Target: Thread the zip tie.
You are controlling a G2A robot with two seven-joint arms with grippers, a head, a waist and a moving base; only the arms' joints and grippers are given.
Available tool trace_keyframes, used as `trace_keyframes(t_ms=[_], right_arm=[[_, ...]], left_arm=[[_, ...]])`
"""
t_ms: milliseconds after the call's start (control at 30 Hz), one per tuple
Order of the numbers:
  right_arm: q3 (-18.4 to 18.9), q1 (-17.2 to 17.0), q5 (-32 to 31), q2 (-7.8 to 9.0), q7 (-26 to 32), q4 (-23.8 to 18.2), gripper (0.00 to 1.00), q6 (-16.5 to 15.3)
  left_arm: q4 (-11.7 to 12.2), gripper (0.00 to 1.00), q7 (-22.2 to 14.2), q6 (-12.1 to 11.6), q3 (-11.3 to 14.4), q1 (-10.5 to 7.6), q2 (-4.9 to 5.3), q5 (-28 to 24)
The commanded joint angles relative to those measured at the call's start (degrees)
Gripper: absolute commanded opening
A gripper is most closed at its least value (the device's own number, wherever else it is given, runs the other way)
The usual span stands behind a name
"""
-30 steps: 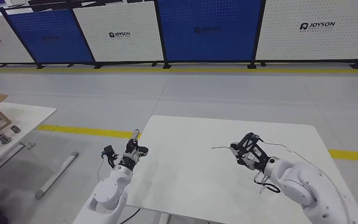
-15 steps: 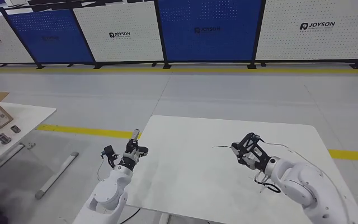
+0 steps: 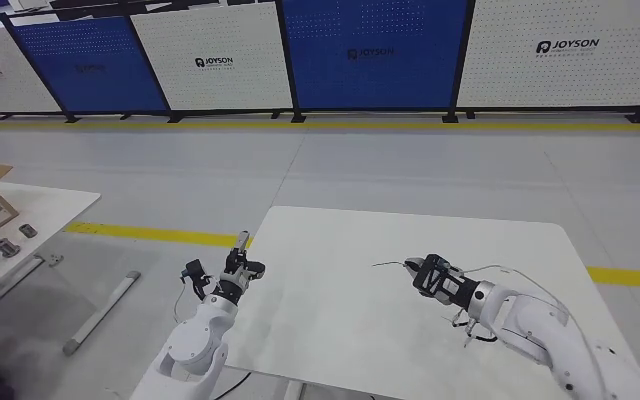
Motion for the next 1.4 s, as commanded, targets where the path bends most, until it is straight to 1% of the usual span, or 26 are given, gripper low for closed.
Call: trace_keyframes(t_ms=[0,300,367,467,500,533,567,600,633,667,700,733,767,800,1067,1167,1233,1300,1367], right_arm=[[0.05,-0.04,-0.05,-0.01,0.04,-0.03,0.0,0.0],[0.05,-0.04,-0.05,-0.01,0.04,-0.03,0.0,0.0],[0.05,-0.04,-0.05,-0.01,0.04,-0.03,0.0,0.0],[0.05,-0.04,-0.05,-0.01,0.04,-0.03,0.0,0.0],[0.05,-0.04,-0.05,-0.01,0.04,-0.03,0.0,0.0],[0.05,-0.04,-0.05,-0.01,0.04,-0.03,0.0,0.0],[0.05,-0.04,-0.05,-0.01,0.04,-0.03,0.0,0.0],[0.05,-0.04,-0.05,-0.01,0.04,-0.03,0.0,0.0],[0.05,-0.04,-0.05,-0.01,0.04,-0.03,0.0,0.0],[0.05,-0.04,-0.05,-0.01,0.04,-0.03,0.0,0.0],[0.05,-0.04,-0.05,-0.01,0.04,-0.03,0.0,0.0],[0.05,-0.04,-0.05,-0.01,0.04,-0.03,0.0,0.0],[0.05,-0.04,-0.05,-0.01,0.04,-0.03,0.0,0.0],[0.05,-0.04,-0.05,-0.01,0.04,-0.03,0.0,0.0],[0.05,-0.04,-0.05,-0.01,0.04,-0.03,0.0,0.0],[-0.35,0.07,-3.27,-0.03,-1.44,-0.97,0.0,0.0],[-1.8,1.17,-6.79,0.0,-1.55,-2.18,0.0,0.0],[-3.6,2.43,-9.53,0.0,-0.85,-3.12,0.0,0.0],[-5.79,4.1,-11.49,-0.07,-0.57,-3.65,0.0,0.0]], left_arm=[[0.0,1.0,0.0,0.0,0.0,0.0,0.0,0.0],[-0.04,1.0,-0.3,0.22,0.13,-0.02,-0.02,-0.39],[-1.3,1.0,-3.91,3.61,0.2,-0.22,0.02,-3.69],[-4.86,1.0,-11.17,11.1,-0.73,0.29,0.35,-8.39],[-6.18,1.0,-13.82,14.0,-1.12,0.41,0.51,-9.99],[-7.86,1.0,-16.34,17.39,-1.93,0.5,0.74,-11.15],[-8.83,1.0,-17.44,19.13,-2.44,0.56,0.88,-11.32],[-9.33,1.0,-18.88,19.48,-2.21,0.9,1.04,-11.27],[-8.95,1.0,-21.44,19.48,-0.92,1.65,1.35,-11.68],[-8.25,1.0,-22.94,19.48,0.26,2.0,1.73,-11.92],[-7.84,1.0,-23.33,19.48,1.31,1.84,2.17,-11.47],[-8.0,1.0,-22.5,19.48,2.37,1.13,2.52,-10.52],[-7.8,1.0,-20.4,19.48,4.21,0.18,2.8,-9.84],[-7.67,1.0,-19.24,19.48,5.11,-0.35,2.91,-9.74],[-7.59,1.0,-19.13,19.43,5.12,-0.37,2.9,-9.79],[-5.92,1.0,-17.93,19.48,4.22,-0.89,2.87,-13.62],[-4.63,1.0,-17.14,19.48,3.53,-1.65,3.03,-17.46],[-4.77,1.0,-15.75,19.48,3.23,-2.29,3.31,-18.31],[-4.52,1.0,-17.15,19.48,3.81,-2.2,3.84,-20.98]])
